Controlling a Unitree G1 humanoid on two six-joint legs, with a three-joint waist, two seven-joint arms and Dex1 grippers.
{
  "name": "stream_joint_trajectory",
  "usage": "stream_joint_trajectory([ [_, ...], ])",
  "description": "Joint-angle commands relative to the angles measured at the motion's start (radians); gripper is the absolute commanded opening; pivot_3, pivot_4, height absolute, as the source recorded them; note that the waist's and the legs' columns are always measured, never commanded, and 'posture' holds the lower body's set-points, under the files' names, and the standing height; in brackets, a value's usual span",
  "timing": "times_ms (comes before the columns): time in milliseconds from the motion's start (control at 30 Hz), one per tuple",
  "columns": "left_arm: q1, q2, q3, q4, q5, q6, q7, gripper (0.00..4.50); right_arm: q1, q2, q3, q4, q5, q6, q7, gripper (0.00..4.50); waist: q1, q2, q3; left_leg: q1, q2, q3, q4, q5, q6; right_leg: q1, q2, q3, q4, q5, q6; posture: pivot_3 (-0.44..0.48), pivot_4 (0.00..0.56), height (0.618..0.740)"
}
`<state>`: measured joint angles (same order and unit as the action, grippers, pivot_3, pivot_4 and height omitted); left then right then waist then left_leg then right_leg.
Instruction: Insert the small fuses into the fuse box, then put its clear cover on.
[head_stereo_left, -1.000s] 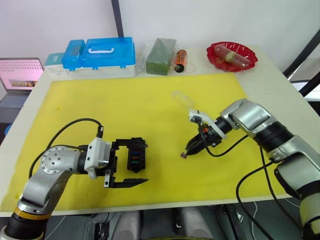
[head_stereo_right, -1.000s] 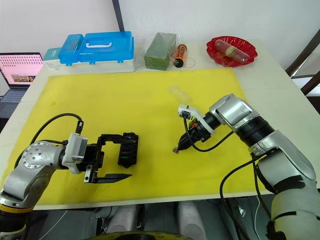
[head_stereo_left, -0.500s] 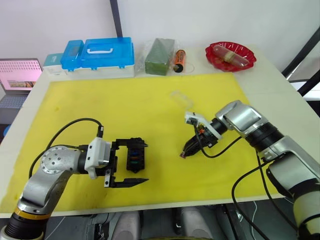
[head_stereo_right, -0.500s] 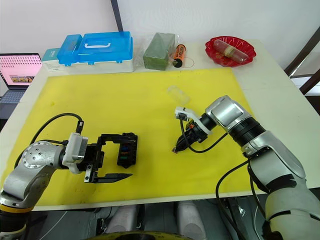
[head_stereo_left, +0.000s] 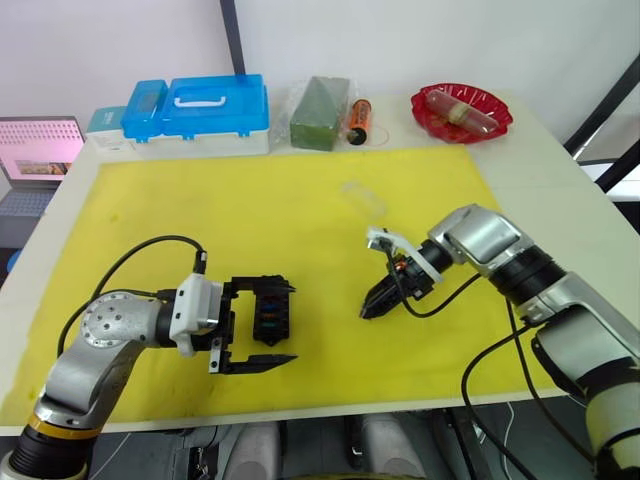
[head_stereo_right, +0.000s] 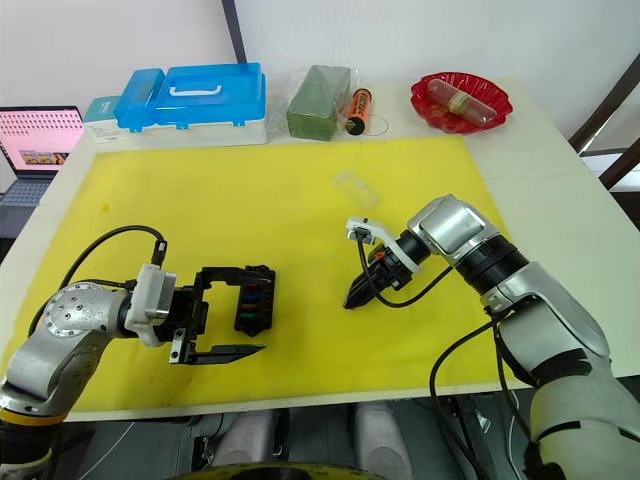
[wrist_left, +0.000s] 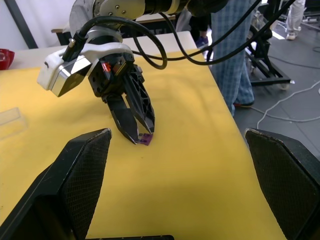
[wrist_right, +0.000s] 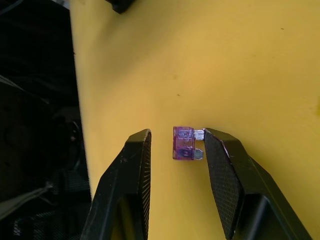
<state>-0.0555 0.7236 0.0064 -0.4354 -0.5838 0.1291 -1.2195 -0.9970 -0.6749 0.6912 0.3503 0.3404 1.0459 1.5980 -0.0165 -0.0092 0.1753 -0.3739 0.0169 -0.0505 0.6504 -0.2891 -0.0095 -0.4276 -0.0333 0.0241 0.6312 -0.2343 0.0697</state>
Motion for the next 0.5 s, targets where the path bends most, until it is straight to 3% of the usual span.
stream_joint_trajectory([
  [33, -0.015, 0.008, 0.005, -0.025, -0.004, -0.001, -0.002, 4.50, -0.020, 0.002, 0.007, 0.002, 0.030, 0.001, 0.016, 1.69, 0.000, 0.000, 0.000, 0.000, 0.000, 0.000, 0.000, 0.000, 0.000, 0.000, 0.000, 0.000, 0.000, 0.000, 0.000, 0.000, 0.150, 0.740],
  [500, -0.009, 0.007, 0.004, -0.027, 0.000, -0.007, -0.001, 4.50, -0.053, -0.072, 0.104, -0.026, 0.127, -0.070, 0.016, 1.69, 0.001, 0.000, 0.000, 0.000, 0.000, 0.000, 0.000, 0.000, 0.000, 0.000, 0.000, 0.000, 0.000, 0.000, 0.000, 0.000, 0.150, 0.740],
])
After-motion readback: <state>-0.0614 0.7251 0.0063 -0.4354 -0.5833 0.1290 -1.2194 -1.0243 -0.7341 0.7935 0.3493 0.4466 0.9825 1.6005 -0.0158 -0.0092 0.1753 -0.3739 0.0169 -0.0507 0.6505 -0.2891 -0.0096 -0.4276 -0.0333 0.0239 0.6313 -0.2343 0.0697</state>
